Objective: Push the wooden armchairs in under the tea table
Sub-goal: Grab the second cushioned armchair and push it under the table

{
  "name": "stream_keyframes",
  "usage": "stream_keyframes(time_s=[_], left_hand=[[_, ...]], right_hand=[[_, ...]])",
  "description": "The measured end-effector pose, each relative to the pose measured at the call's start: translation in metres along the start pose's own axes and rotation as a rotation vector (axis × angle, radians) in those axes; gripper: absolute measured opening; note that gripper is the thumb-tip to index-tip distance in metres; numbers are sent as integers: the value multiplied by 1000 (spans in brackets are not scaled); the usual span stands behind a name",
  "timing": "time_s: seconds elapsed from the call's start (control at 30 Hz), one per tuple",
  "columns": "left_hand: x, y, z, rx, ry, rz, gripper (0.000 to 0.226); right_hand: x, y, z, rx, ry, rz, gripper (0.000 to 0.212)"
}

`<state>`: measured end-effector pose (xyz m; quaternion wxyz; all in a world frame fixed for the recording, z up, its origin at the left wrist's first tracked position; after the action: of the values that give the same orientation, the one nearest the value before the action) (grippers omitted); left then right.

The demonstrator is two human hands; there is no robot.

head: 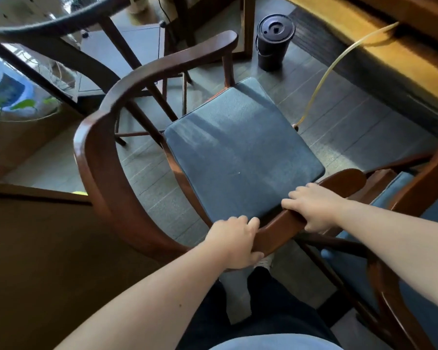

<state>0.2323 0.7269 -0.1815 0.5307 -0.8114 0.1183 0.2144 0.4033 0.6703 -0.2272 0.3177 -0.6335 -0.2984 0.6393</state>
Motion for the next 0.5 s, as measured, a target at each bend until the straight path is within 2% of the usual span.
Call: stream_keyframes(time_s=[0.1,0.2,0.37,0.5], left_hand=[[-37,-33,27,224,60,-76,54],[-78,-53,65,287,100,-55,61],[-127,-87,124,361,236,-76,64],[-152,-101,164,382,318,-73,71]], right_hand=[[-8,3,8,97,83,15,69],[-17,-5,28,252,139,66,85],[-26,-31,94,553,245,3,78],[-12,-62,157,704,273,-54,71]])
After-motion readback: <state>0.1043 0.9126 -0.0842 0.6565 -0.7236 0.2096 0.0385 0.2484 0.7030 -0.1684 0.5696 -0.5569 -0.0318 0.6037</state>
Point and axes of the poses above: each hand's wrist, its own x-axis towards the middle knuckle, its own y-axis out of the palm, z = x × y, the point moved 6 cm from there along x, towards the middle knuckle, and after that the axes turned 13 degrees about y, right-handed, at the moved point
